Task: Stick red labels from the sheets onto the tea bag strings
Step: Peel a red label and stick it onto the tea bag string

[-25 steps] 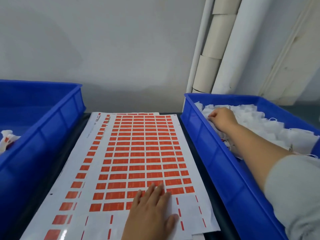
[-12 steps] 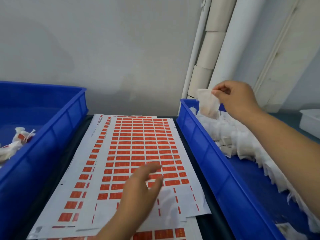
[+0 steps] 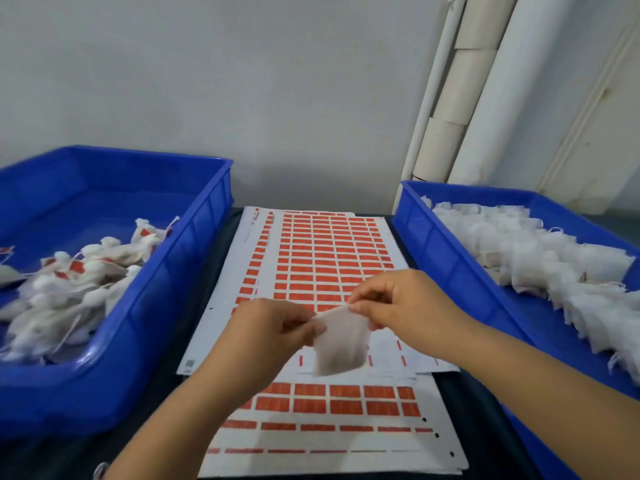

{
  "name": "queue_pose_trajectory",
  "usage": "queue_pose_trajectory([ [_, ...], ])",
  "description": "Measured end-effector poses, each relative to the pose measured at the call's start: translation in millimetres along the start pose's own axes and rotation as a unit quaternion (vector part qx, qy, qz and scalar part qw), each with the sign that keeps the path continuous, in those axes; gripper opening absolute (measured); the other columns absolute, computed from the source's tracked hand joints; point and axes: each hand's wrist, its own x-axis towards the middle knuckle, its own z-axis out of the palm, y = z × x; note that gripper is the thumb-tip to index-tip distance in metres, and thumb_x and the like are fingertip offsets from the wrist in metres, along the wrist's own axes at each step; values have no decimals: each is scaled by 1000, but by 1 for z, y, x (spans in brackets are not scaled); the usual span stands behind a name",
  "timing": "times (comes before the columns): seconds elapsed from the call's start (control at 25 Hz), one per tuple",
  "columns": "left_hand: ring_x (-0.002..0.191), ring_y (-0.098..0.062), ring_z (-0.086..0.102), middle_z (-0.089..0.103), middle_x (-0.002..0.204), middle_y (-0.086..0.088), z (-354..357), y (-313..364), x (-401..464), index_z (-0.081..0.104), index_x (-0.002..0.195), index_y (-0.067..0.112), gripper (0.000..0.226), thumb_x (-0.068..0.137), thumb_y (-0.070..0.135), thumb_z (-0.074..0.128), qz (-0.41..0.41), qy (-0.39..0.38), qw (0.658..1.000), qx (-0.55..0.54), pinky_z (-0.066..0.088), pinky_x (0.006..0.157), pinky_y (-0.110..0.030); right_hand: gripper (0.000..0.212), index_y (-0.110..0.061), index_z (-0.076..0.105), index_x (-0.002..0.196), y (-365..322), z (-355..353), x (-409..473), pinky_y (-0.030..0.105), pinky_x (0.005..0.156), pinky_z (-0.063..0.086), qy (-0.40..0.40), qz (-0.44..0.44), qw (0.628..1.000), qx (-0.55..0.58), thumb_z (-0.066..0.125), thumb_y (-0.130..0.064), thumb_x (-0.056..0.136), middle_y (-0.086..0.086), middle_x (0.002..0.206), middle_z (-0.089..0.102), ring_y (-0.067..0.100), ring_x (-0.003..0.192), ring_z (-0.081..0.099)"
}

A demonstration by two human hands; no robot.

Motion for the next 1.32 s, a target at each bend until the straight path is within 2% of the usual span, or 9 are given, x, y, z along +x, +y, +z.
queue_pose_trajectory([
  [0.16,71,6,60,58,68,30,5,-13,-11,70,97,36,16,88,38,57,12,28,999,-9,43,65,-6,19,-42,63,80,16,20,-13,19,79,53,13,48,998,-43,64,-25,88,-22,81,64,-2,77,61],
  [0.28,73,1,59,58,75,26,16,-11,-6,66,94,37,10,89,35,58,19,58,998,27,40,64,-4,20,-50,58,100,19,52,-17,20,91,38,31,69,996,-41,64,-37,86,-37,98,45,-10,92,45],
  [0.48,76,1,51,56,92,21,17,-15,-5,58,99,37,8,92,37,53,48,83,990,108,32,64,0,34,-64,61,65,16,95,-13,4,65,29,41,96,987,122,61,-38,88,-53,72,51,-28,79,49],
  [0.64,82,-1,53,47,91,25,0,-23,-1,59,103,35,15,91,39,51,46,150,981,111,39,72,-7,9,-43,65,76,38,86,-13,6,64,30,78,132,980,129,63,-46,84,-41,84,54,-12,83,50],
  [0.84,78,-3,54,51,88,21,10,-18,12,55,93,34,2,90,33,55,11,212,976,51,39,68,-9,16,-37,62,82,45,85,-15,8,69,42,27,121,985,122,51,-41,93,-32,84,62,-7,84,57],
  [0.96,74,-5,56,53,84,20,11,-22,24,52,90,35,6,88,34,57,-20,217,976,9,45,68,-14,11,-39,58,91,47,86,-16,7,60,45,14,150,985,90,65,-41,84,-31,85,56,-1,80,59],
  [1.16,68,-6,58,55,75,22,12,-30,32,54,83,36,6,86,35,59,-50,228,972,-37,42,59,-12,13,-30,69,77,50,60,-17,15,61,42,-36,210,975,63,67,-41,83,-19,84,62,6,79,61],
  [1.24,66,-6,59,57,74,20,17,-32,32,53,79,36,9,85,35,60,-97,229,965,-77,42,56,-13,11,-30,75,76,52,52,-18,22,75,46,-45,209,956,200,67,-33,84,-14,85,66,12,87,60],
  [1.32,66,-6,59,58,74,18,30,-35,25,53,79,36,10,86,36,60,-129,199,968,-84,44,57,-13,11,-27,77,85,56,50,-18,32,82,52,-43,194,845,497,70,-22,77,-1,85,70,17,86,64],
])
